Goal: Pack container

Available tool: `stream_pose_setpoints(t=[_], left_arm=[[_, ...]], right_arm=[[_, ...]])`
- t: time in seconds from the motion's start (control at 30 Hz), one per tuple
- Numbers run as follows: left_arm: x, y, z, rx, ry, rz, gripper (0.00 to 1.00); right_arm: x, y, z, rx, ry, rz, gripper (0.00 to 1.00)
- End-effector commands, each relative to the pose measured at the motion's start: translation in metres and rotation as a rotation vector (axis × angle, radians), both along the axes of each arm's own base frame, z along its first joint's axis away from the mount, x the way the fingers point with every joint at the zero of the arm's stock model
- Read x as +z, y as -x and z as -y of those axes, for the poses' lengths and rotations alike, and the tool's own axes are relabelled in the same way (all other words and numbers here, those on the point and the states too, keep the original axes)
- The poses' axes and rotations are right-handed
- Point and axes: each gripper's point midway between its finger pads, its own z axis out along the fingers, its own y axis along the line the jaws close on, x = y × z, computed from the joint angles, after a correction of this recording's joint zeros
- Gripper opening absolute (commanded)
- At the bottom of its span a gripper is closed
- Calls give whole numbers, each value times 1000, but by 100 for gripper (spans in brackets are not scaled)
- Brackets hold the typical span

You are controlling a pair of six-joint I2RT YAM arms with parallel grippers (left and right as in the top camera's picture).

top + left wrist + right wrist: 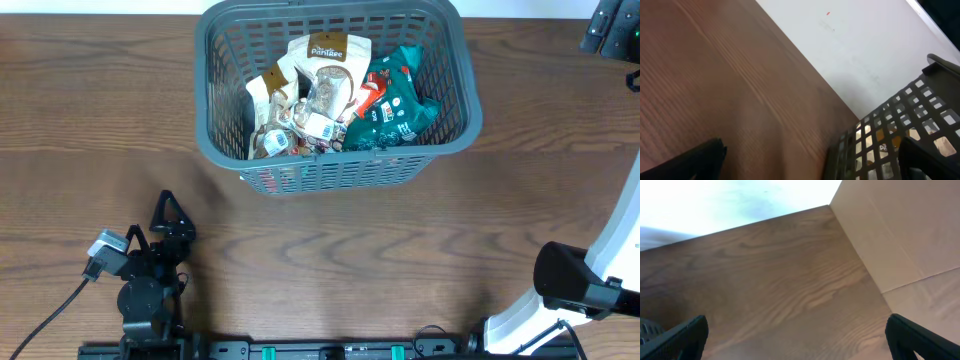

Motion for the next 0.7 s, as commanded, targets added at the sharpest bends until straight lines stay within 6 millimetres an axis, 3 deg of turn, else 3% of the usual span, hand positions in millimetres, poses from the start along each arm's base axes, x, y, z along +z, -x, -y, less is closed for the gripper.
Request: stream_pose_setpoints(t=[0.0,0.23,0.4,0.5,0.67], left_arm=[[-13,-1,2,-12,4,-26,99],[-13,-1,2,-13,5,-26,99],[-14,-1,2,-19,-32,-39,98],[-15,-1,2,-54,-201,-90,99],[-18,-1,2,-154,-673,-229,99]], right_arm=[[12,9,3,-26,7,34,99],[17,10,-1,-20,-12,58,99],[46,8,-19,-52,-136,239,99],[67,2,-35,-10,-139,328,99],[94,-13,-70,146,-36,412,99]])
